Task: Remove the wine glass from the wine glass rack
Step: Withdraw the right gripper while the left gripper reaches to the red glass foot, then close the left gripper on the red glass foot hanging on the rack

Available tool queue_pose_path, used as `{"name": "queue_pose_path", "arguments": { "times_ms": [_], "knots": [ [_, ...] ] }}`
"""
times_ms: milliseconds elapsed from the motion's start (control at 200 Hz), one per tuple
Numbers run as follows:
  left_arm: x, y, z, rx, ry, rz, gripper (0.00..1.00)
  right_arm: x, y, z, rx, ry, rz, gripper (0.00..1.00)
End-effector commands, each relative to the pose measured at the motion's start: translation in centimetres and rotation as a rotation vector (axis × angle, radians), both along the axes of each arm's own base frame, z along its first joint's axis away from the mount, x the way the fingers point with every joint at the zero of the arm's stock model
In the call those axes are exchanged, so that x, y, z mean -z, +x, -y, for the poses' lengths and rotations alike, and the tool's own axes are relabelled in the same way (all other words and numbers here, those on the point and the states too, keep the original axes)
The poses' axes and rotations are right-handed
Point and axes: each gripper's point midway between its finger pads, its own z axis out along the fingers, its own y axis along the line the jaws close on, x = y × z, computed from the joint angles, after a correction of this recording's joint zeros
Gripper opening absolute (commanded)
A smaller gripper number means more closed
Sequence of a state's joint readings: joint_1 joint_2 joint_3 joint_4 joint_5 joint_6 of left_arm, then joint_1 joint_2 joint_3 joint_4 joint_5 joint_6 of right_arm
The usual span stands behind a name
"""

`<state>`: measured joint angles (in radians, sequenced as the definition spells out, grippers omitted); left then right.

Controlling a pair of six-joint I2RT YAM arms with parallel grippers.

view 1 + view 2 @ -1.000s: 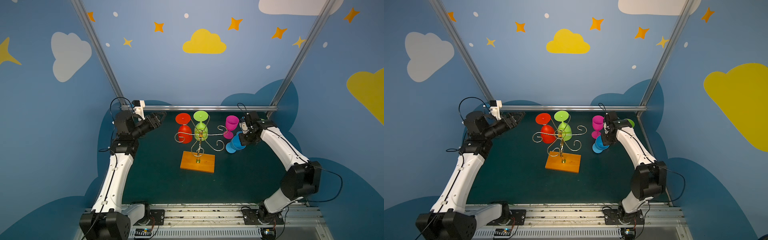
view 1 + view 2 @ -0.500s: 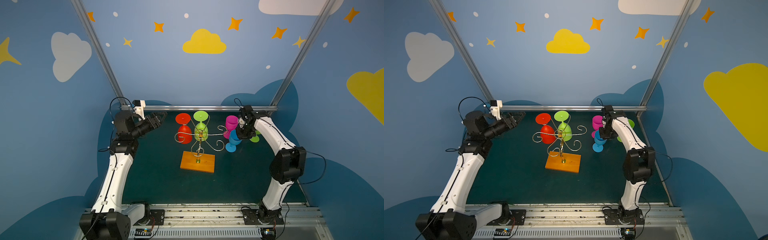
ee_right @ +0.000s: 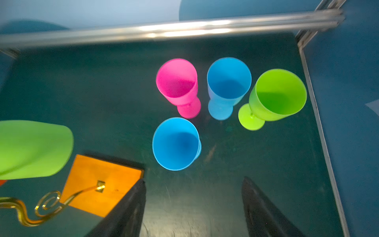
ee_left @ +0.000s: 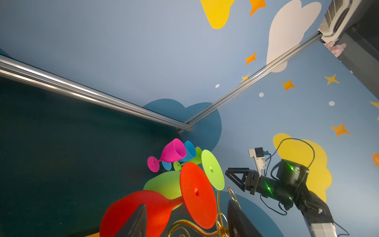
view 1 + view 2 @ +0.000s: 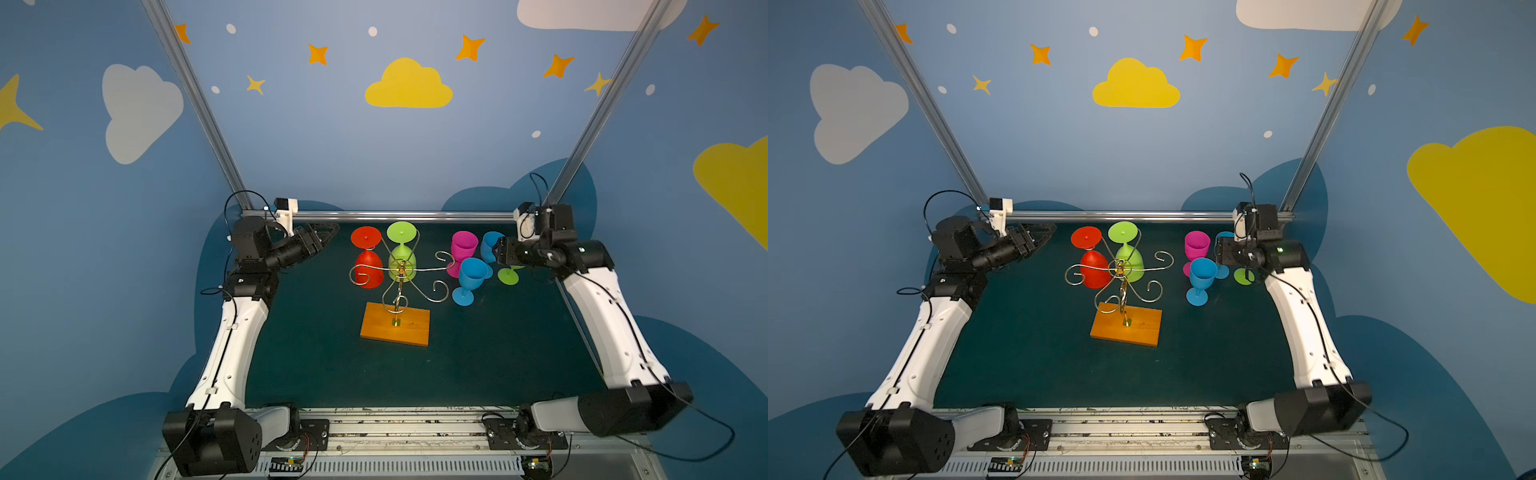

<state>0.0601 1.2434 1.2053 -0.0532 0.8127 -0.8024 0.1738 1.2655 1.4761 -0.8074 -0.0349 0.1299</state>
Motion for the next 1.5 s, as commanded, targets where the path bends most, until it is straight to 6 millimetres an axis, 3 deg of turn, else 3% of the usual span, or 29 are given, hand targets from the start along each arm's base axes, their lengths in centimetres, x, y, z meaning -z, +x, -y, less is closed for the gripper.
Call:
{"name": "queue_pose_path", "arguments": {
  "times_ms": [0,195,426,636,796,1141,1497],
  "knots": [
    [-1.9,-0.6,1.2,0.089,-0.024,0.043,0.6,-3.2,-1.0,-0.7,-0.029,0.1,0.186,0.79],
    [-0.6,-0.3,2.8,0.156,-0.004,0.006,0.57,-4.7,-4.5,-0.6,-0.043,0.144,0.204,0.8],
    [0.3,-0.4,4.8,0.216,0.012,-0.02,0.54,-5.8,-6.2,-0.5,-0.05,0.16,0.237,0.8],
    [1.2,-0.4,5.3,0.225,0.029,-0.045,0.48,-6.1,-6.6,-0.5,-0.056,0.168,0.244,0.8],
    [1.0,-0.3,5.5,0.223,0.027,-0.035,0.36,-6.2,-6.7,-0.5,-0.055,0.168,0.247,0.79],
    [1.1,-0.4,5.9,0.249,0.015,-0.046,0.3,-6.4,-7.0,-0.4,-0.051,0.17,0.256,0.79],
    [0.8,-0.4,5.9,0.262,-0.01,-0.058,0.08,-6.3,-7.1,-0.4,-0.05,0.178,0.254,0.8]
  ]
}}
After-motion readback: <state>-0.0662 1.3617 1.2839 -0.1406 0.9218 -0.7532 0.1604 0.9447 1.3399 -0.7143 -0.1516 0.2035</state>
